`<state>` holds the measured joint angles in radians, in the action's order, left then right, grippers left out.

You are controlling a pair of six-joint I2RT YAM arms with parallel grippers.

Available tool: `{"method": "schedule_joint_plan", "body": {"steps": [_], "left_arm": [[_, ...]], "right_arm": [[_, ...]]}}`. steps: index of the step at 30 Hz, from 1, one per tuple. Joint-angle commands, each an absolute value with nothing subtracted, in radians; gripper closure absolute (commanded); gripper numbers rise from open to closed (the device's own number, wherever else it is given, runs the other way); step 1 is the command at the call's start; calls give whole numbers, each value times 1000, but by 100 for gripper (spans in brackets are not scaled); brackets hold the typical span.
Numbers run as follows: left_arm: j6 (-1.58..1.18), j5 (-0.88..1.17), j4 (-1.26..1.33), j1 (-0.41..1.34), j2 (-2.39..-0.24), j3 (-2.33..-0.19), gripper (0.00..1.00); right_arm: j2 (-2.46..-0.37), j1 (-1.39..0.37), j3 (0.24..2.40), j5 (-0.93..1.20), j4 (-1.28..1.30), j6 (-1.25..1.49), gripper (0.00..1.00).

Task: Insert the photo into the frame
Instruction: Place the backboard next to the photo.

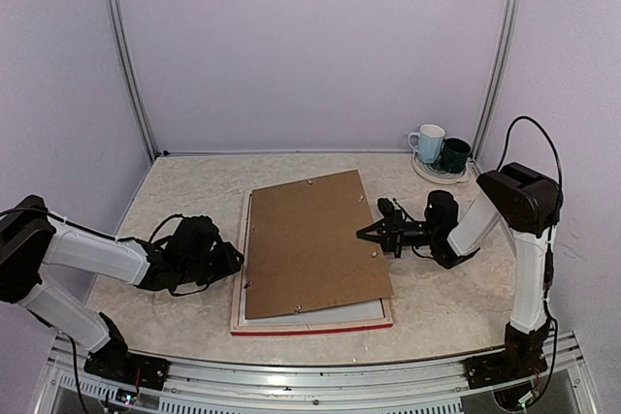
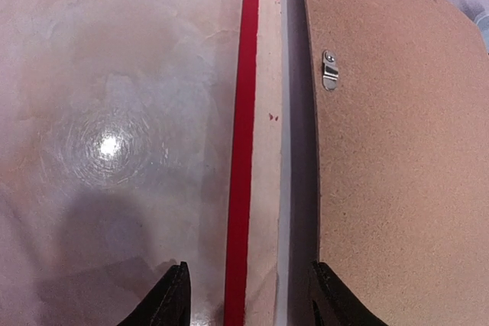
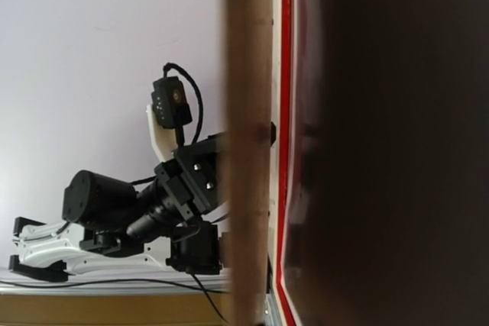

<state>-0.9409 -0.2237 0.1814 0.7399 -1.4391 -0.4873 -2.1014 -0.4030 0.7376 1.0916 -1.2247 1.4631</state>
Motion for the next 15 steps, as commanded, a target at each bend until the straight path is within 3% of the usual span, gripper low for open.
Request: {"method": "schedule_joint_plan", "body": {"steps": [1,15], "left_arm": [[-951,-213,213,751,-1468,-482,48],[-950,-203,227,761,-1503,-481,54]], "right_arm": [[-2127,-414,769,1095,-1289,1446,100],[-2175,-435,756,1080,-1336,1459,100]]}}
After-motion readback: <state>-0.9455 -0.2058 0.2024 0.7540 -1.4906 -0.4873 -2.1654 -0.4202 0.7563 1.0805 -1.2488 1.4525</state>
